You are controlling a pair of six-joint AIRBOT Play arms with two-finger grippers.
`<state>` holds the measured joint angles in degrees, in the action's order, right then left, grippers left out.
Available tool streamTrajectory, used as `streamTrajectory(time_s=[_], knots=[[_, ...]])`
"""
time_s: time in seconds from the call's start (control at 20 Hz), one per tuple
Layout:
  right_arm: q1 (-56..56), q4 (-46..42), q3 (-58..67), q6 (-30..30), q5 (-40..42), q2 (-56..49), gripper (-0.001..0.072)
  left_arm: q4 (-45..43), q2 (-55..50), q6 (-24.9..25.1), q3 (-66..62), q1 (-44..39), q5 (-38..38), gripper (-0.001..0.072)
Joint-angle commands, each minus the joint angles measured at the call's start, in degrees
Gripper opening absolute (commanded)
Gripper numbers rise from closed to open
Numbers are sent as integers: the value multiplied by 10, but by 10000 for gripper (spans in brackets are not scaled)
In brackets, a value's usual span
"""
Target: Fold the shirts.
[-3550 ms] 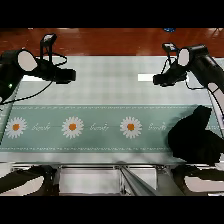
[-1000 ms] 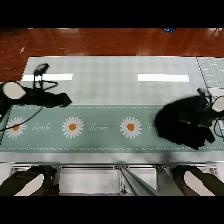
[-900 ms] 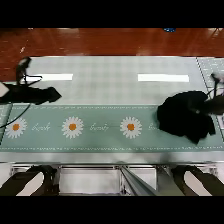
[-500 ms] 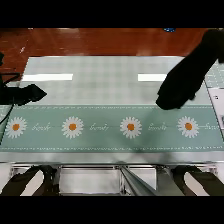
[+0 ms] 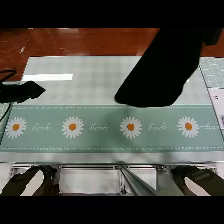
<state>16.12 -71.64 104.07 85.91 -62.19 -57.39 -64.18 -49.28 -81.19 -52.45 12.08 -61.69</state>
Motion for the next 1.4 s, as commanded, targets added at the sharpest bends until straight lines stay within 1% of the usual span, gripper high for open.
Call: streamTrajectory(time_s=[0.0, 0.1, 0.3, 0.45, 0.55, 0.65, 0.7, 0.85, 0.9, 0.95, 1.0, 1.05, 1.15, 1.25, 1.35], knots=[[95, 2, 9, 0, 3, -31, 35, 3, 0, 0, 0, 0, 7, 506], [141, 2, 9, 0, -7, -54, 35, 3, 0, 0, 0, 0, 6, 506], [202, 0, -22, 7, -64, -127, 36, 3, 0, 0, 0, 0, 7, 506], [225, 3, -112, 25, -42, -185, 35, 3, 0, 0, 0, 0, 6, 506], [230, 46, -185, 30, 10, -220, 35, 3, 0, 0, 0, 0, 6, 506], [235, 126, -242, 17, 60, -259, 36, 4, 0, 0, 4, 0, 6, 506], [241, 156, -255, 5, 71, -281, 35, 4, 0, 0, 9, 0, 6, 506], [269, 217, -257, -25, 70, -339, 36, 4, -3, 0, 43, -16, 7, 506], [275, 232, -257, -28, 70, -349, 97, 4, -5, 0, 58, -25, 6, 506], [275, 233, -257, -28, 69, -353, 299, 4, -9, 0, 69, -37, -1, 507], [263, 226, -252, -35, 58, -350, 417, 4, -14, 0, 73, -48, -10, 507], [239, 217, -244, -35, 35, -342, 413, 5, -21, 0, 70, -56, -17, 507], [159, 178, -237, -34, -10, -294, 412, 37, -23, 5, 66, -55, -17, 506], [64, 101, -237, -10, -42, -228, 409, 76, -30, 14, 63, -52, -18, 507], [-30, 10, -263, 29, -63, -158, 409, 122, -61, 55, 63, -53, -35, 506]])
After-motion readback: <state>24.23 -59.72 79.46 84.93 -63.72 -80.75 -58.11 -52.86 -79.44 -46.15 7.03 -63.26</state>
